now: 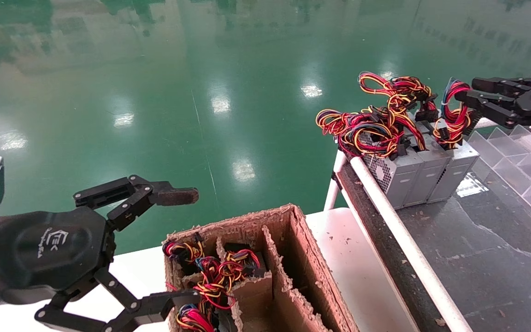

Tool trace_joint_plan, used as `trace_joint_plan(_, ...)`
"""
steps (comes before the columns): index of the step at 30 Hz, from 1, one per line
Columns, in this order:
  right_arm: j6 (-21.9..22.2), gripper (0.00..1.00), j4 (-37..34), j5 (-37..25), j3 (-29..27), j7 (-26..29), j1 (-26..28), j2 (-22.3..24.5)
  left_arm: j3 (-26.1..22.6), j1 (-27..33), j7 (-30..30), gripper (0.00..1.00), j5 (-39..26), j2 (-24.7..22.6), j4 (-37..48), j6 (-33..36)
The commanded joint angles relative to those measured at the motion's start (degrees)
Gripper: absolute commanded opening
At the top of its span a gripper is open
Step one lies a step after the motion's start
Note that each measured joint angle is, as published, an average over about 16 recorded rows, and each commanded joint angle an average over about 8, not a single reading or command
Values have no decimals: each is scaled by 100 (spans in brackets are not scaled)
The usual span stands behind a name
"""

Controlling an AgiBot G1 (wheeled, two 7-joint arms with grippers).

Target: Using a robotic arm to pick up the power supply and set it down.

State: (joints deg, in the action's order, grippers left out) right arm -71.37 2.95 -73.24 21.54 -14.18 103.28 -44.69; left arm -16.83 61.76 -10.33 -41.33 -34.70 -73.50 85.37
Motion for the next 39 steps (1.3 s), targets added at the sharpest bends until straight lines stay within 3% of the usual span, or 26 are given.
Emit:
trace_joint_plan(1, -40, 100, -32, 17, -12, -46, 10, 19, -1, 0, 0, 100, 0, 0, 0, 0)
trace_joint_plan(14, 337, 100, -269, -99, 65, 76, 76, 1, -5, 1, 3, 100, 3, 2, 0, -2)
trace_joint_plan(27, -667, 100, -101, 478, -310, 137, 58, 300, -11, 1, 5, 100, 6, 4, 3, -5)
trace_joint_plan(39, -871, 100, 1251, 1023, -388, 579, -742, 441, -16, 3, 8, 100, 8, 4, 7, -4)
